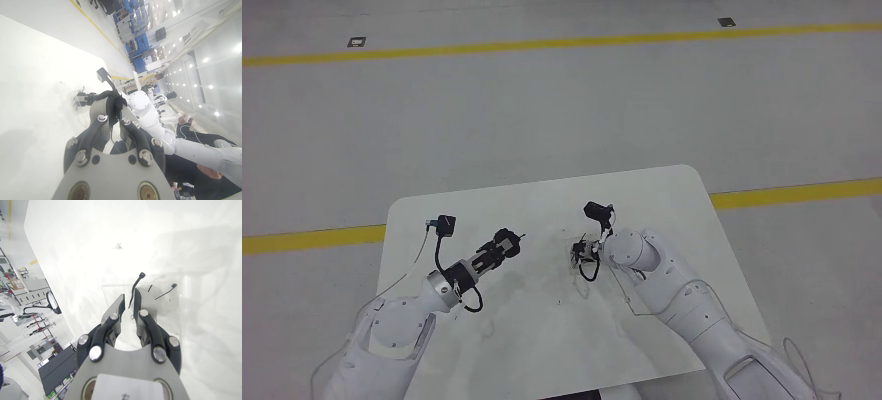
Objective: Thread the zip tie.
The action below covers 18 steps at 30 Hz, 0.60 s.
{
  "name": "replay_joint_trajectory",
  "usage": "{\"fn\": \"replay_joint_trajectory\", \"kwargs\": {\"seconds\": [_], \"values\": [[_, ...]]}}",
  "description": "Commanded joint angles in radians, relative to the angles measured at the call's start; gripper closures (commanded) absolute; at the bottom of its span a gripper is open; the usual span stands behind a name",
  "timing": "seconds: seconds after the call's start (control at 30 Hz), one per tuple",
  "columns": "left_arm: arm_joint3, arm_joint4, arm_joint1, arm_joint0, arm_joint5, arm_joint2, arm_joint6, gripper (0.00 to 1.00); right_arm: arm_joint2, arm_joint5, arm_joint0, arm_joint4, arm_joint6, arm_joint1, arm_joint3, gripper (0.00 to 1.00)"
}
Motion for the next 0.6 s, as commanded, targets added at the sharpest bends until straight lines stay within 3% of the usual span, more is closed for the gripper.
{"fn": "replay_joint_trajectory", "kwargs": {"seconds": [0.0, 0.3, 0.57], "values": [[0.000, 0.000, 0.000, 0.000, 0.000, 0.000, 0.000, 1.00, 0.001, 0.000, -0.001, 0.000, -0.002, -0.001, 0.001, 0.87], [0.000, 0.000, 0.000, 0.000, 0.000, 0.000, 0.000, 1.00, 0.000, 0.000, -0.001, 0.003, -0.004, -0.006, 0.016, 1.00], [0.000, 0.000, 0.000, 0.000, 0.000, 0.000, 0.000, 1.00, 0.027, -0.013, -0.014, 0.015, -0.026, -0.003, -0.011, 1.00]]}}
